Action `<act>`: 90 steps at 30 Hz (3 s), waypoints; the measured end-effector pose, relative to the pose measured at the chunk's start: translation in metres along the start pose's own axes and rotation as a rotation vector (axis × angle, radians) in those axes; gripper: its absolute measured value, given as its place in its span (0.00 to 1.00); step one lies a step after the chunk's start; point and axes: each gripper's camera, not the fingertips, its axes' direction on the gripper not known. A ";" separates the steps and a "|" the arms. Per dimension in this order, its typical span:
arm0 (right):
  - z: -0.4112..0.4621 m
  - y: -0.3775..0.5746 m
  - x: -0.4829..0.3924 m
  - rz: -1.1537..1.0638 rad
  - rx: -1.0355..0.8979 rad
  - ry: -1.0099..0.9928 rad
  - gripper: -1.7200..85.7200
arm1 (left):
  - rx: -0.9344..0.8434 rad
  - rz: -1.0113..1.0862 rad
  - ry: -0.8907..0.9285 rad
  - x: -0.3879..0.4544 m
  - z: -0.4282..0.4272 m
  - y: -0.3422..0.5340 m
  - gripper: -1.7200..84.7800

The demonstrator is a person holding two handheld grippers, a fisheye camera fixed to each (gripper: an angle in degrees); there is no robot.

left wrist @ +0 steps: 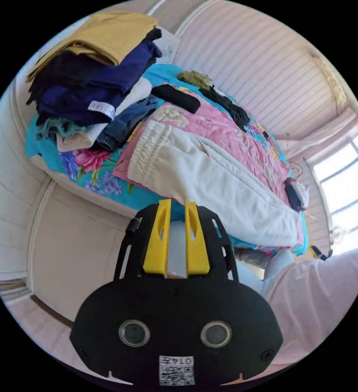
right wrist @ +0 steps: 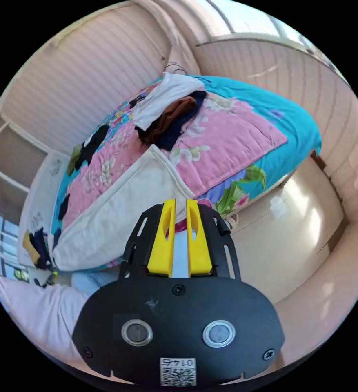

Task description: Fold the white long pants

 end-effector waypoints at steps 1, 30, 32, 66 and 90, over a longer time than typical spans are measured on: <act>0.008 -0.006 -0.025 -0.100 -0.024 0.019 0.07 | -0.013 0.083 -0.047 0.019 -0.001 -0.004 0.09; 0.265 -0.020 -0.435 -1.106 -0.428 -0.161 0.02 | -0.262 0.951 -0.088 0.343 0.283 -0.133 0.01; 0.262 -0.041 -0.429 -1.077 -0.415 -0.177 0.02 | -0.249 0.907 -0.074 0.341 0.287 -0.153 0.01; 0.089 -0.034 0.209 0.539 0.063 -0.228 0.15 | -0.274 0.640 0.321 0.325 0.274 -0.034 0.12; 0.090 0.022 0.256 0.423 0.043 -0.327 0.03 | -0.442 1.203 0.034 0.416 0.235 0.045 0.01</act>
